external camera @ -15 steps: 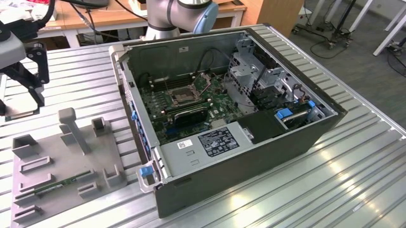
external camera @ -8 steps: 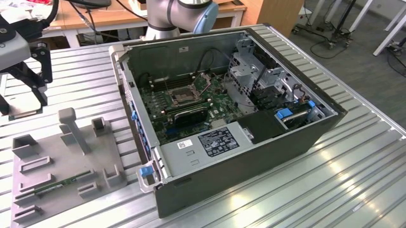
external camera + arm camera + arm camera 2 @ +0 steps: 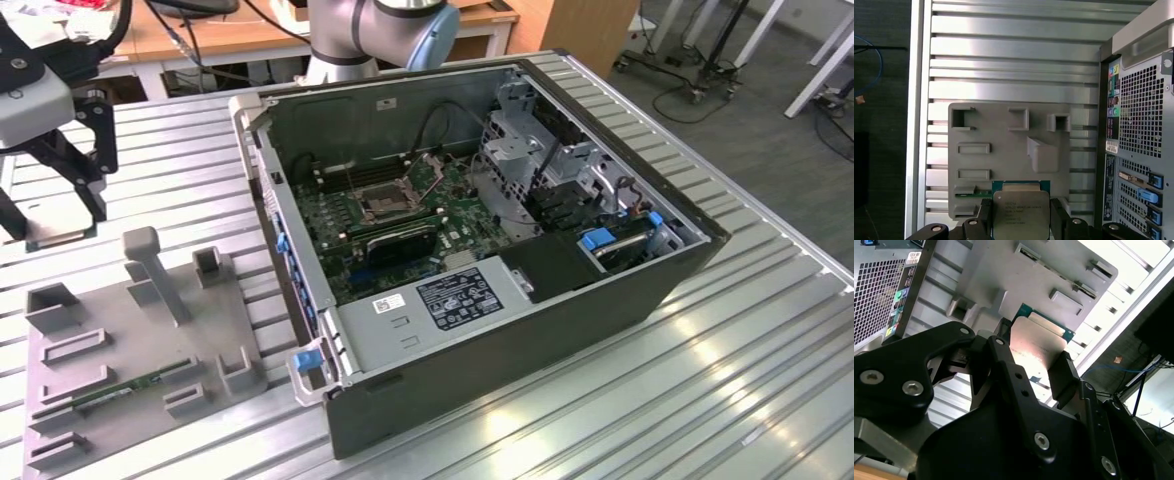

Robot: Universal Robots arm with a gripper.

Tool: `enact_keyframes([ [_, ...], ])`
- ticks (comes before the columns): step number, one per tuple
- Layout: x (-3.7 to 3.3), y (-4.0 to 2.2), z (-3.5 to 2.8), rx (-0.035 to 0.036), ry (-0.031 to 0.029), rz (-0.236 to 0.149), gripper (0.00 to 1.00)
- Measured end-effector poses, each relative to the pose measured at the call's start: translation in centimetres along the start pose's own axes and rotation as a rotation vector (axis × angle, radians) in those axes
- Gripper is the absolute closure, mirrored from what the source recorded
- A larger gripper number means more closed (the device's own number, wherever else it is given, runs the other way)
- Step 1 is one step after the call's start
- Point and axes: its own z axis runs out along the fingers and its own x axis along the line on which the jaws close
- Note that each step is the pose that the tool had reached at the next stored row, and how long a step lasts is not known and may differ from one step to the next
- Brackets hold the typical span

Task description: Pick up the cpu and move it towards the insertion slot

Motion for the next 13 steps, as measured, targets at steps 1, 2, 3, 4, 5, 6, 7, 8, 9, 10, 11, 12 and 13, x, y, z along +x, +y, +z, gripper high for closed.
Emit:
enact_keyframes([
  [1,-0.05,0.00,0.00,0.0000,-0.0001,0.000,0.46],
  [2,-0.11,0.00,0.00,0.0000,0.0000,0.000,0.46],
  [3,-0.16,0.00,0.00,0.0000,0.0000,0.000,0.46],
  [4,-0.21,0.00,0.01,0.0000,0.0000,0.000,0.46],
  [5,-0.26,-0.01,0.00,0.0000,0.0000,0.000,0.46],
  [6,-0.31,-0.01,0.01,0.0000,0.0000,0.000,0.46],
  [7,-0.35,-0.01,0.01,0.0000,0.0000,0.000,0.46],
  [8,-0.40,-0.01,0.01,0.0000,0.0000,0.000,0.46],
  [9,-0.44,-0.01,0.01,0.0000,0.0000,0.000,0.46],
  [10,-0.50,-0.01,0.01,0.0000,0.0000,0.000,0.46],
  [11,-0.54,-0.01,0.01,0.0001,0.0000,0.000,0.46],
  [12,-0.59,-0.01,0.01,0.0000,0.0000,0.000,0.46],
  [13,-0.64,-0.01,0.01,0.0000,0.0000,0.000,0.46],
])
